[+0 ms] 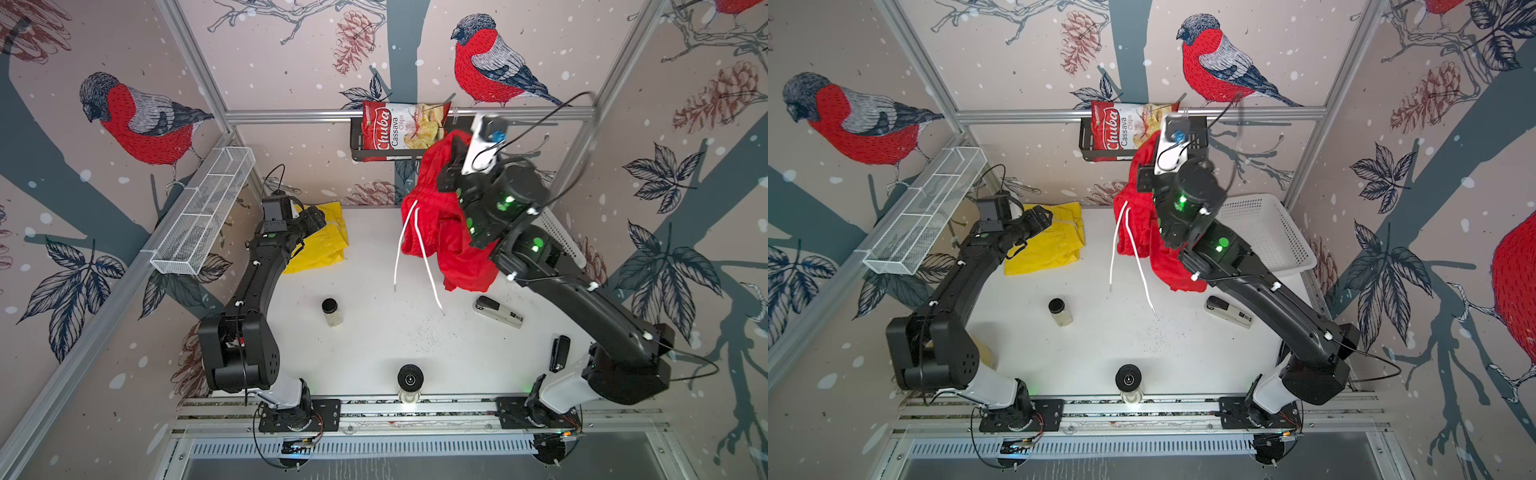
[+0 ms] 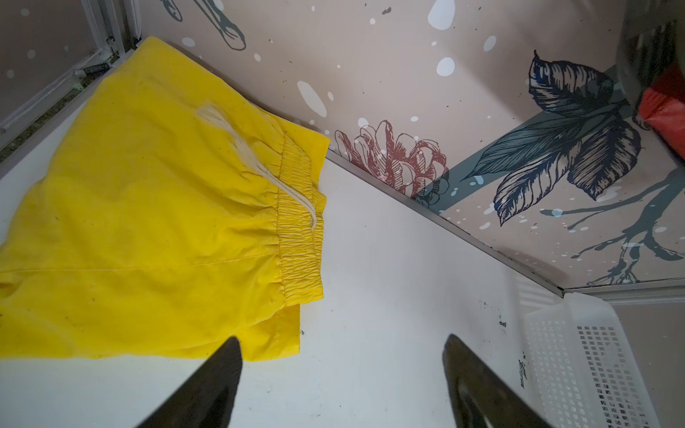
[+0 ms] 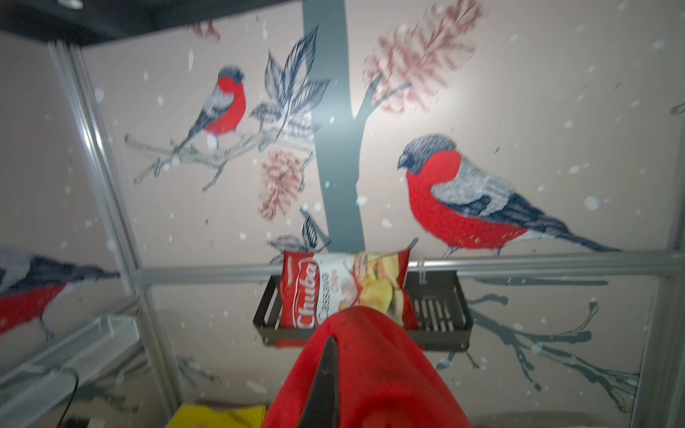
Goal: Fold and stack the shorts
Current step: 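Lift the red shorts out of the basket and drop them on the table, then reach the left gripper to the red shorts' waistband nearest the robot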
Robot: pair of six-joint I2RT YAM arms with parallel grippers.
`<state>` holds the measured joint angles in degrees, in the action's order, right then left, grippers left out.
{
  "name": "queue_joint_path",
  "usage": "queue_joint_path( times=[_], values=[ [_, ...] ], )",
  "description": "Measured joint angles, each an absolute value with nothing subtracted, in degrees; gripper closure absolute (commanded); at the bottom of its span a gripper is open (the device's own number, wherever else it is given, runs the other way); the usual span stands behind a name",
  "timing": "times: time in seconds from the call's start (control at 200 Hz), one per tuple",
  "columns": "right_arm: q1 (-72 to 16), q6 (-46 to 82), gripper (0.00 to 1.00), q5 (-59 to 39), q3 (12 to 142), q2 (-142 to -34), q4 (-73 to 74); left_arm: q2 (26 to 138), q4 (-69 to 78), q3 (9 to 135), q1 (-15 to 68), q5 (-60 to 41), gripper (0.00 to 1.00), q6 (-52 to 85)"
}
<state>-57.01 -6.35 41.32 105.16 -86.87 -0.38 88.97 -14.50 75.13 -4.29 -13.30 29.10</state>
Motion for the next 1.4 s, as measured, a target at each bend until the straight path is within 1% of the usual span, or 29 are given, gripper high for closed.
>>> queue_joint_path(
  times=[0.075, 0.16, 0.185, 0.225, 0.295, 0.32, 0.38, 0.42, 0.435, 0.445, 0.6, 0.81, 1.066, 1.266, 1.401],
  values=[
    [-57.01, -3.88, 0.93, 40.58, 98.87, -86.04, -2.48, 89.36, -14.57, 75.24, -4.34, -13.45, 0.16, 29.1],
    [-56.45, -0.71, 0.89, 39.97, 92.79, -85.01, -4.27, 89.36, -14.46, 75.22, -4.34, -13.63, 0.16, 29.1],
    [-56.07, 0.43, 0.87, 39.72, 91.42, -84.77, -4.75, 89.36, -14.46, 75.22, -4.34, -13.72, 0.16, 29.12],
    [-55.09, 2.04, 0.82, 38.76, 89.56, -84.53, -5.26, 89.38, -14.46, 75.2, -4.34, -13.87, 0.16, 29.12],
    [-52.88, 5.98, 0.64, 37.17, 87.24, -84.25, -6.76, 89.6, -14.41, 75.2, -4.34, -14.0, 0.16, 29.15],
    [-51.96, 7.16, 0.54, 36.18, 86.39, -84.07, -7.38, 89.76, -14.44, 75.2, -4.34, -14.09, 0.16, 29.17],
    [-49.8, 10.76, 0.24, 33.01, 84.09, -83.44, -8.62, 90.28, -14.44, 75.2, -4.34, -14.44, 0.16, 29.23],
    [-48.36, 12.49, 0.09, 30.35, 81.84, -82.72, -8.95, 90.61, -14.44, 75.2, -4.34, -14.66, 0.16, 29.63],
    [-47.9, 13.21, 0.01, 29.39, 80.97, -82.43, -9.19, 90.72, -14.44, 75.2, -4.34, -14.72, 0.16, 29.58],
    [-47.51, 13.82, 0.0, 28.69, 80.29, -82.24, -9.23, 90.8, -14.44, 75.2, -4.34, -14.76, 0.16, 29.56],
    [-43.55, 21.47, 0.0, 20.53, 68.86, -79.92, -11.49, 91.72, -14.44, 75.18, -4.34, -14.85, 0.16, 29.56],
    [-38.22, 27.4, 0.0, 14.94, 56.97, -75.24, -14.15, 93.95, -14.83, 75.68, -1.93, -13.65, 0.16, 28.45],
    [-29.1, 28.38, 0.01, 6.66, 51.83, -70.57, -13.67, 96.86, -17.41, 78.78, 7.03, -10.7, 0.15, 23.88],
    [-23.38, 26.94, 0.0, -0.95, 51.7, -70.52, -14.06, 99.15, -20.45, 81.17, 13.17, -6.7, 0.16, 20.95],
    [-22.06, 26.63, 0.16, -5.39, 50.98, -69.63, -14.09, 100.33, -20.75, 81.71, 15.18, -7.68, 0.17, 20.95]
  ],
)
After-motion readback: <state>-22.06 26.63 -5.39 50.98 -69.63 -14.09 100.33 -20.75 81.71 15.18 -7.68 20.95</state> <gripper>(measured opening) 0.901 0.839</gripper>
